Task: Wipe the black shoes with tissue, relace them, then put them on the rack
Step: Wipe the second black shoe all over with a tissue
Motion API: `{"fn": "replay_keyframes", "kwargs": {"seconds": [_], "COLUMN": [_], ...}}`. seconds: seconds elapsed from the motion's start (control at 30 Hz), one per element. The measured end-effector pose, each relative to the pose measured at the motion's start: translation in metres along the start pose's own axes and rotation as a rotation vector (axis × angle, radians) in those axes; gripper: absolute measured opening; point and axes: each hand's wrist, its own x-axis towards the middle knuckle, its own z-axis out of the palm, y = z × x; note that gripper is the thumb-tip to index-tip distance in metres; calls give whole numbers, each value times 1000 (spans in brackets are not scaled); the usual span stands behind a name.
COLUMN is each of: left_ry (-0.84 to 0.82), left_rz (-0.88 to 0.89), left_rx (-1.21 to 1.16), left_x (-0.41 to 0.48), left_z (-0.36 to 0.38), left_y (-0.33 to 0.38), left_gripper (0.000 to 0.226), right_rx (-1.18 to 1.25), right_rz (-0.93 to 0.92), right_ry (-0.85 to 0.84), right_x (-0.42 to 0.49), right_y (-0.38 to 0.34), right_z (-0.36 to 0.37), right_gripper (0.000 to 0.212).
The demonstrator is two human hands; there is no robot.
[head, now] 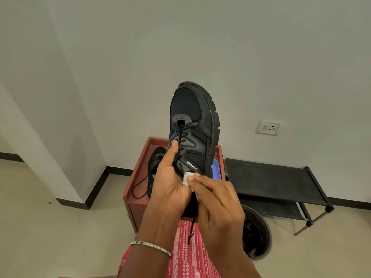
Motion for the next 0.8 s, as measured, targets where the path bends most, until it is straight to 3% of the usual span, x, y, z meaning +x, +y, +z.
{"fn": "replay_keyframes", "kwargs": {"seconds": [0.1, 0.27, 0.4, 0.63, 0.8], "left_ry": [-20, -60, -66, -43, -79], "left_rz": [-39, 17, 8, 19, 47], "left_rx": [-13, -30, 13, 25, 35], "left_x": [-3, -7, -4, -8, -11], "left_z": [4, 6, 7, 7, 7], "left_y": [-7, -15, -6, -15, -14], "left_gripper": [45, 46, 43, 38, 37], "right_rx": [-39, -83, -13, -102, -68], "right_rz": [-1, -3, 3, 1, 36], "right_ry": [30, 59, 11, 33, 28], "right_x": [32, 63, 35, 53, 57], "right_y": [9, 23, 3, 20, 15], "right_z": [5, 10, 5, 8, 5], "right_gripper": [34, 29, 52, 32, 30]}}
